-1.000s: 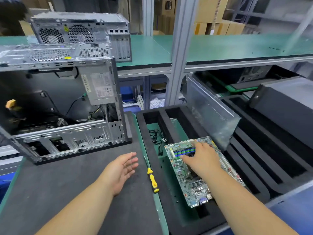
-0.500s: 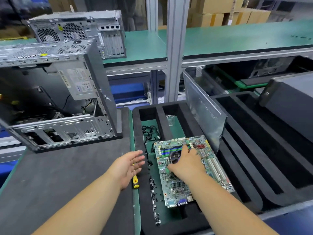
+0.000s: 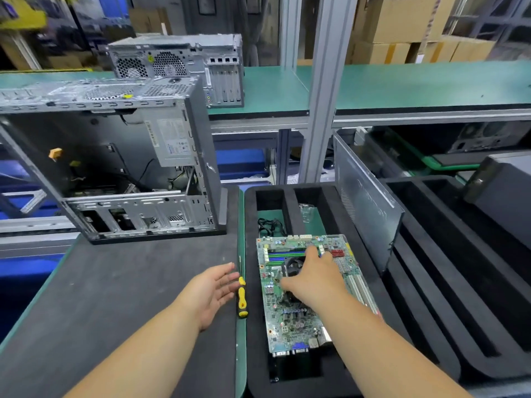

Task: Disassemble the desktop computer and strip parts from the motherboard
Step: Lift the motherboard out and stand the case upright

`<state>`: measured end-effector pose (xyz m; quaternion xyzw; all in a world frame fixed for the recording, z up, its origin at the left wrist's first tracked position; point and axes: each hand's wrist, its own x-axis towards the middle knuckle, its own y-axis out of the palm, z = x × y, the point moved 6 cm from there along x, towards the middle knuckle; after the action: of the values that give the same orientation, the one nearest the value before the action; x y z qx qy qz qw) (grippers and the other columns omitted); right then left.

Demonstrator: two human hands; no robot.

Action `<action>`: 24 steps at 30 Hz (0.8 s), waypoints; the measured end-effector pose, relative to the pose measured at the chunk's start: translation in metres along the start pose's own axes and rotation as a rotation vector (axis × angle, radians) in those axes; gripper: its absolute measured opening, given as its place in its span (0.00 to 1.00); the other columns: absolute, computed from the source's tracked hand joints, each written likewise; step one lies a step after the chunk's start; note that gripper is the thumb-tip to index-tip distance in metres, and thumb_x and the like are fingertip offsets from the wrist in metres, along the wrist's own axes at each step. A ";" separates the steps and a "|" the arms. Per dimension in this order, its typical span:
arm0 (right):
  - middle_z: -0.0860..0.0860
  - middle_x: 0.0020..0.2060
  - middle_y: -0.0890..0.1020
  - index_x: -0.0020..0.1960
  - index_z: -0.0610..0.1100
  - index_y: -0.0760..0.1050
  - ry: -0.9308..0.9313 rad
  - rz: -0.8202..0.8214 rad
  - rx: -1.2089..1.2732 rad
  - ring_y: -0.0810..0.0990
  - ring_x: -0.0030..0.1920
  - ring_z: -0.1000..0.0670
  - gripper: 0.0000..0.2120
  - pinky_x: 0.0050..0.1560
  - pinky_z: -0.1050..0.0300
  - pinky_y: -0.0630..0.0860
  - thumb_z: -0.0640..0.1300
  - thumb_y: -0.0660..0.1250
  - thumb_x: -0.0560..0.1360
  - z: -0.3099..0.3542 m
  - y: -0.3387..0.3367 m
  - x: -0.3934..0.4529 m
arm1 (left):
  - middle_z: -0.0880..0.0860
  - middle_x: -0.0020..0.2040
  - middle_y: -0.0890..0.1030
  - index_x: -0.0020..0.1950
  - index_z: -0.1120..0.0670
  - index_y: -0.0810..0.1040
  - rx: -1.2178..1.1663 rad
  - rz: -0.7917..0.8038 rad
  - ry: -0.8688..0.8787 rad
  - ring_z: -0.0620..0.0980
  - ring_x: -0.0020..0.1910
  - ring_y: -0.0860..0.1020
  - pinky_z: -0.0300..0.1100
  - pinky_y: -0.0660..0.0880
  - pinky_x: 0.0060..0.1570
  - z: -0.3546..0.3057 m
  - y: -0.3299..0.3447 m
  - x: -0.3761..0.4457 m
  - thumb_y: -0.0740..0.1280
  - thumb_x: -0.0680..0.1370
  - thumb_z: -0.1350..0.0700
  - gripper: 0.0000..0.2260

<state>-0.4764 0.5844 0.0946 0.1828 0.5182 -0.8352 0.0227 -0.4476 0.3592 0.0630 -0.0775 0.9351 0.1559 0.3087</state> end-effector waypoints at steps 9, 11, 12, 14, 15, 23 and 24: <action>0.46 0.61 0.67 0.73 0.51 0.59 -0.102 -0.027 0.051 0.73 0.58 0.43 0.43 0.52 0.49 0.78 0.62 0.73 0.63 0.091 0.006 -0.039 | 0.56 0.58 0.81 0.63 0.54 0.74 0.108 0.072 0.069 0.53 0.56 0.80 0.44 0.74 0.54 -0.017 -0.046 -0.016 0.61 0.82 0.53 0.11; 0.47 0.61 0.67 0.72 0.50 0.60 -0.135 -0.014 0.033 0.73 0.58 0.43 0.43 0.51 0.50 0.77 0.62 0.73 0.63 0.116 0.013 -0.048 | 0.54 0.54 0.83 0.61 0.54 0.76 0.145 0.094 0.109 0.52 0.53 0.82 0.41 0.76 0.49 -0.027 -0.062 -0.022 0.60 0.82 0.54 0.10; 0.47 0.61 0.67 0.72 0.50 0.60 -0.150 -0.003 0.023 0.73 0.58 0.43 0.43 0.51 0.50 0.77 0.62 0.73 0.63 0.129 0.018 -0.053 | 0.53 0.52 0.85 0.60 0.54 0.77 0.162 0.095 0.126 0.51 0.51 0.83 0.40 0.77 0.47 -0.033 -0.071 -0.025 0.60 0.82 0.54 0.10; 0.47 0.60 0.67 0.71 0.50 0.60 -0.170 0.017 0.011 0.74 0.57 0.43 0.43 0.52 0.49 0.78 0.62 0.73 0.63 0.155 0.028 -0.061 | 0.52 0.50 0.85 0.59 0.55 0.77 0.196 0.069 0.155 0.49 0.48 0.84 0.37 0.77 0.42 -0.043 -0.093 -0.029 0.61 0.82 0.56 0.09; 0.47 0.60 0.67 0.71 0.50 0.60 -0.177 0.025 0.007 0.74 0.57 0.43 0.43 0.52 0.49 0.78 0.62 0.73 0.63 0.167 0.033 -0.064 | 0.52 0.48 0.86 0.58 0.55 0.77 0.211 0.048 0.172 0.48 0.46 0.84 0.35 0.77 0.39 -0.048 -0.105 -0.030 0.61 0.82 0.57 0.08; 0.44 0.62 0.66 0.72 0.49 0.57 -0.254 0.085 -0.029 0.73 0.59 0.41 0.44 0.52 0.48 0.77 0.64 0.71 0.63 0.251 0.081 -0.084 | 0.58 0.54 0.82 0.59 0.53 0.75 0.310 -0.083 0.277 0.58 0.55 0.80 0.56 0.74 0.61 -0.075 -0.204 -0.027 0.62 0.81 0.62 0.09; 0.44 0.63 0.66 0.72 0.49 0.57 -0.262 0.088 -0.042 0.72 0.60 0.41 0.44 0.54 0.47 0.77 0.64 0.71 0.63 0.260 0.088 -0.085 | 0.59 0.55 0.82 0.59 0.52 0.75 0.317 -0.098 0.282 0.59 0.57 0.79 0.59 0.72 0.63 -0.076 -0.216 -0.025 0.63 0.80 0.61 0.09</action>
<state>-0.4501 0.3043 0.1504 0.0942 0.5196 -0.8391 0.1307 -0.4175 0.1320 0.0834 -0.0945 0.9769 -0.0204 0.1905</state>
